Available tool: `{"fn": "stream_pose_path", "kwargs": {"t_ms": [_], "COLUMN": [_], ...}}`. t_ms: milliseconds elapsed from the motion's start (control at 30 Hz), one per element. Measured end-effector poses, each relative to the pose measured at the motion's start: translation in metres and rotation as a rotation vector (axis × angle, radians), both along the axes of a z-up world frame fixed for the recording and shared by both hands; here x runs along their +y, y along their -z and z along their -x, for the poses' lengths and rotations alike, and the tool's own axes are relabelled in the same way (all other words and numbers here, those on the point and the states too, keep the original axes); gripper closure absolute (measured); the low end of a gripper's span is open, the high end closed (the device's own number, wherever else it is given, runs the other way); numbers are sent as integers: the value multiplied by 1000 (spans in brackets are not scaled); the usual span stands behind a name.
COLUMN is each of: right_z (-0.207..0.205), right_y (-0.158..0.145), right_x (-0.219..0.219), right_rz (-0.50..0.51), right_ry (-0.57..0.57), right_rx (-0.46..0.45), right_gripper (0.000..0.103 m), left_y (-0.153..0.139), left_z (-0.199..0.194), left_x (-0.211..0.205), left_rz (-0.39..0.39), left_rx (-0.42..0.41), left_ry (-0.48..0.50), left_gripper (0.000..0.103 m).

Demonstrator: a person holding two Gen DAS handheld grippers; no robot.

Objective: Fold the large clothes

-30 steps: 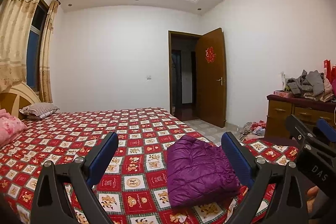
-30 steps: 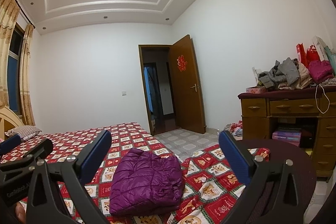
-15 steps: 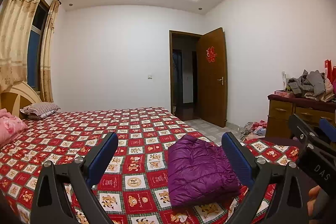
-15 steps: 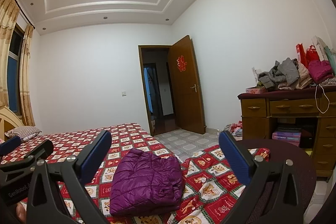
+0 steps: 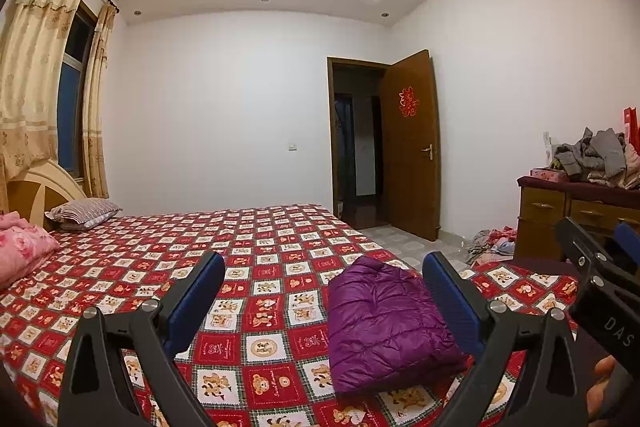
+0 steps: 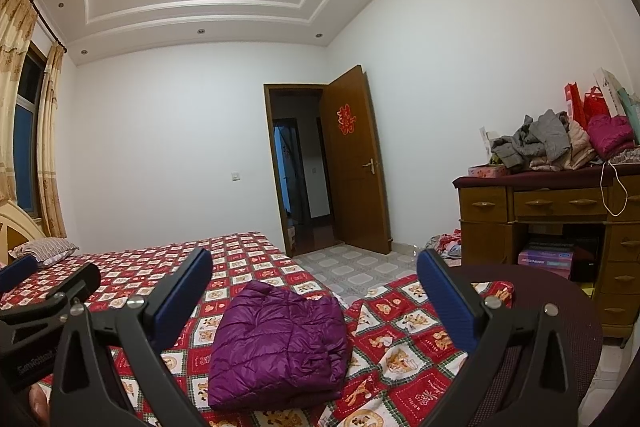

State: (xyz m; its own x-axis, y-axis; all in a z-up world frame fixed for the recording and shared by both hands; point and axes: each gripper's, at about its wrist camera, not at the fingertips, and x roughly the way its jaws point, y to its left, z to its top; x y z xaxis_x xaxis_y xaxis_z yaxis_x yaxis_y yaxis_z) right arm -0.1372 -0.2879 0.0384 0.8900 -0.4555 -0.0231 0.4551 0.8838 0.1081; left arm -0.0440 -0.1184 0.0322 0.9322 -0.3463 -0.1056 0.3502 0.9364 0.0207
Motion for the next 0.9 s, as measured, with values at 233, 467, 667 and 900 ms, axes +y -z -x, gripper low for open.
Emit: {"fn": "stream_pose_path", "kwargs": {"t_ms": [233, 467, 667, 900], "right_z": [-2, -4, -4, -7], "right_y": [0, 1, 3, 5], "right_x": [0, 0, 1, -2], "right_rz": [1, 0, -3, -15], "right_ry": [0, -1, -4, -4], "right_rx": [13, 18, 24, 37], "right_gripper": [0, 0, 0, 0], "left_y": [3, 2, 3, 7], "left_z": [-9, -10, -14, -23], "left_x": [1, 2, 4, 4], "left_rz": [-3, 6, 4, -9], "left_rx": [49, 47, 52, 104], "left_ry": [-18, -21, -35, -42], "left_gripper": [3, 3, 3, 3]}}
